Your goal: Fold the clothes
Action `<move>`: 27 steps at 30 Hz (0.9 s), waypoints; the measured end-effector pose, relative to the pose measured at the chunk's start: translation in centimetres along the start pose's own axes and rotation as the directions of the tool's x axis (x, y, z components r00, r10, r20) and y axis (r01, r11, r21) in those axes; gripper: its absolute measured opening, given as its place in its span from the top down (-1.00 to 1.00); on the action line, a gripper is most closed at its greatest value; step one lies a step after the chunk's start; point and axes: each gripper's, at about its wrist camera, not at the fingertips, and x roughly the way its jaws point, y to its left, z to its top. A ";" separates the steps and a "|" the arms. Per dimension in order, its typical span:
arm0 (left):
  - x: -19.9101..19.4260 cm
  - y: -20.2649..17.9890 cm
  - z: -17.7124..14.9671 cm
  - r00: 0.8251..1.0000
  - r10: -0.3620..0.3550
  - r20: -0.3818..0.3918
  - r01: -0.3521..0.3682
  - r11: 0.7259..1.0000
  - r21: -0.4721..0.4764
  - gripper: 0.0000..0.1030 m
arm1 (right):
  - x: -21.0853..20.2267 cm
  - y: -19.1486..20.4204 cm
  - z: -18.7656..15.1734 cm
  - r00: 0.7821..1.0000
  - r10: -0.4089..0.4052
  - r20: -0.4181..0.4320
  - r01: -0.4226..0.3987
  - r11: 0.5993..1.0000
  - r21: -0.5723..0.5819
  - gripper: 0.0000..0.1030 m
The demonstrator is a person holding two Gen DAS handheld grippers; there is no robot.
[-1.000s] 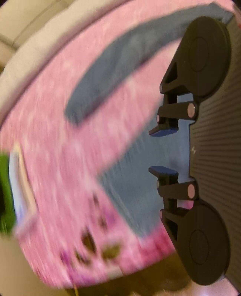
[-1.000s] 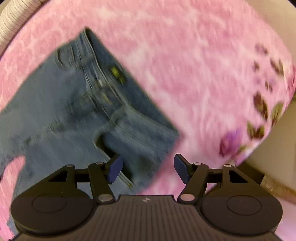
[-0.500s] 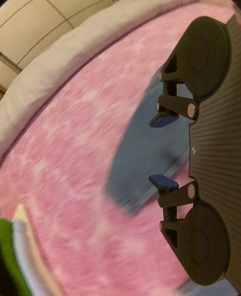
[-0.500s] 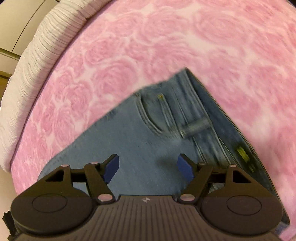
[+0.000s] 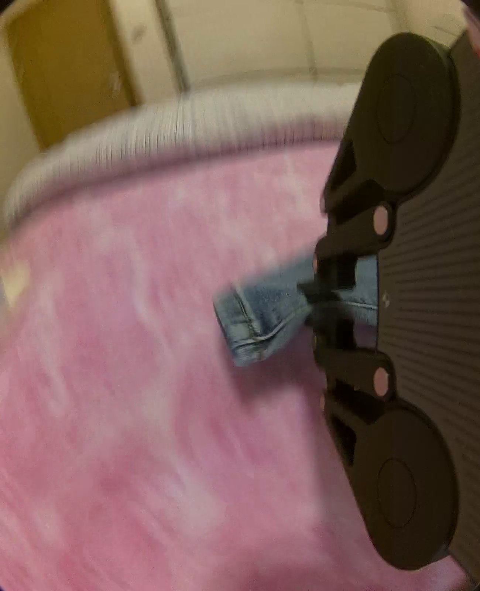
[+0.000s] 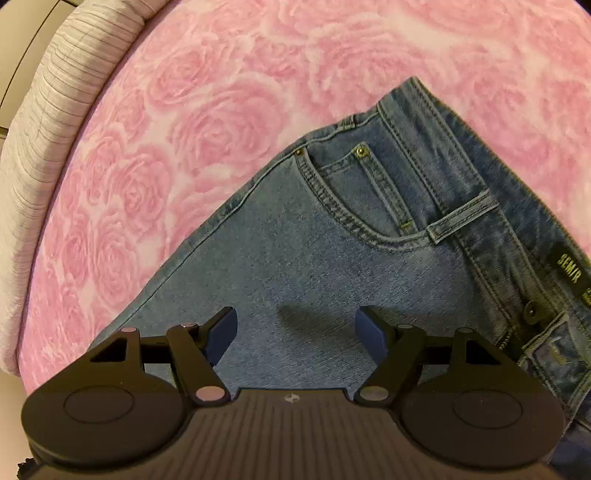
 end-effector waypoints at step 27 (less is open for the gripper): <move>-3.7 -7.3 -16.7 0.862 0.326 -0.388 0.027 0.735 0.677 0.42 | -8.0 -6.7 -5.8 0.962 -0.206 0.181 0.246 0.940 -0.235 -0.19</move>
